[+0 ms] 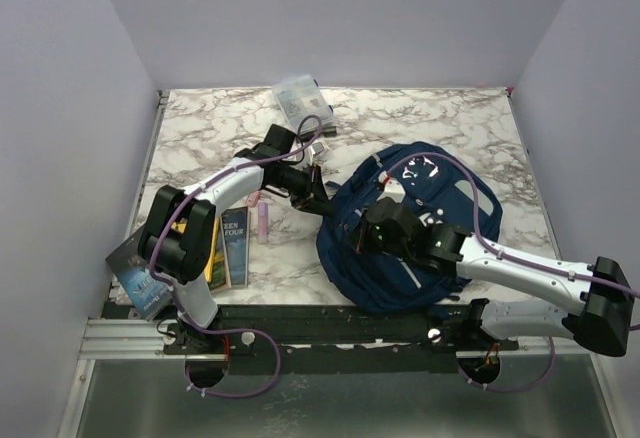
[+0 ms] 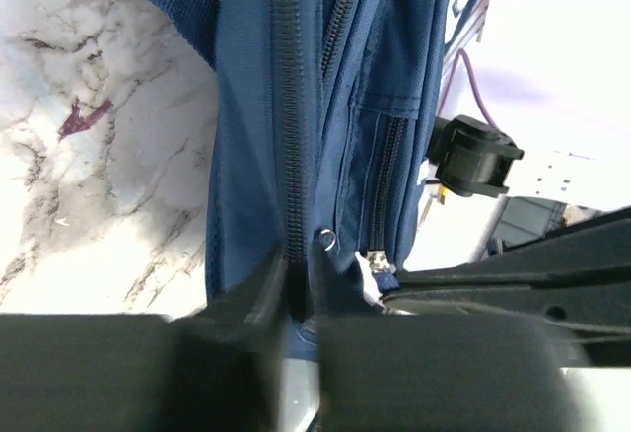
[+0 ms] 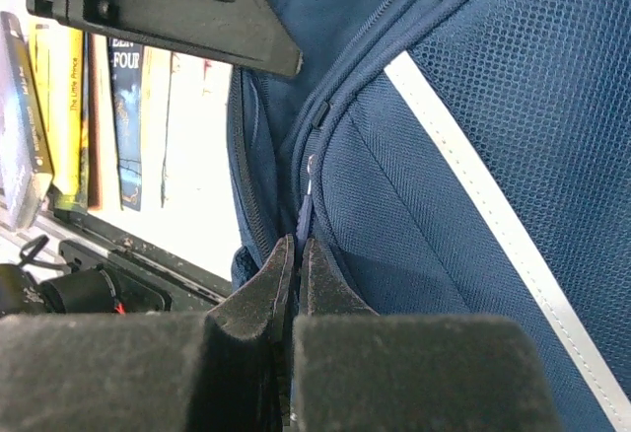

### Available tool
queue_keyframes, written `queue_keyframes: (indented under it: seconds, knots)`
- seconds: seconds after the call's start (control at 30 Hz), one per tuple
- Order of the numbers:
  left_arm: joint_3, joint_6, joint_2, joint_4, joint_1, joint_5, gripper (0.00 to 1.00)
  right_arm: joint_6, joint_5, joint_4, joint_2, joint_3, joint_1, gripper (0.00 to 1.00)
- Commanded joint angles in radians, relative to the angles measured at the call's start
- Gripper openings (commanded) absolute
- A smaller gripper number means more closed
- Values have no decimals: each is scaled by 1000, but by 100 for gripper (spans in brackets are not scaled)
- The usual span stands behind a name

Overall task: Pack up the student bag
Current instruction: Zip the student bag at the center of the board.

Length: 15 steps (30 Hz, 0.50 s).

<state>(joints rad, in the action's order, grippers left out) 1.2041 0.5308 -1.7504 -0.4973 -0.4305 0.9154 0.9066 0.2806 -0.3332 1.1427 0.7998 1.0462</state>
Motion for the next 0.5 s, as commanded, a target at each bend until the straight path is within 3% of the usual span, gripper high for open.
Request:
queue_keyframes:
  seconds: [0.0, 0.03, 0.1, 0.17, 0.23, 0.4, 0.47]
  knots:
    - [56, -51, 58, 5, 3, -91, 38, -27, -45, -31, 33, 87, 11, 1]
    - [60, -62, 78, -3, 1, -113, 53, -33, -37, -33, 33, 84, 11, 1]
    - [62, -89, 126, -17, -2, -168, 65, -40, -24, -36, 32, 70, 12, 1]
    - [72, -115, 165, -29, -9, -206, 71, -40, -19, -36, 24, 52, 11, 1]
    - [85, -121, 175, -29, -22, -205, 72, -33, -13, -41, 13, 42, 9, 1]
    - [134, -87, 68, -43, -124, -137, 57, -33, -14, -29, -5, 18, 10, 1]
    - [150, -67, 16, -61, -151, -125, 56, -33, -18, -33, 4, 21, 10, 1]
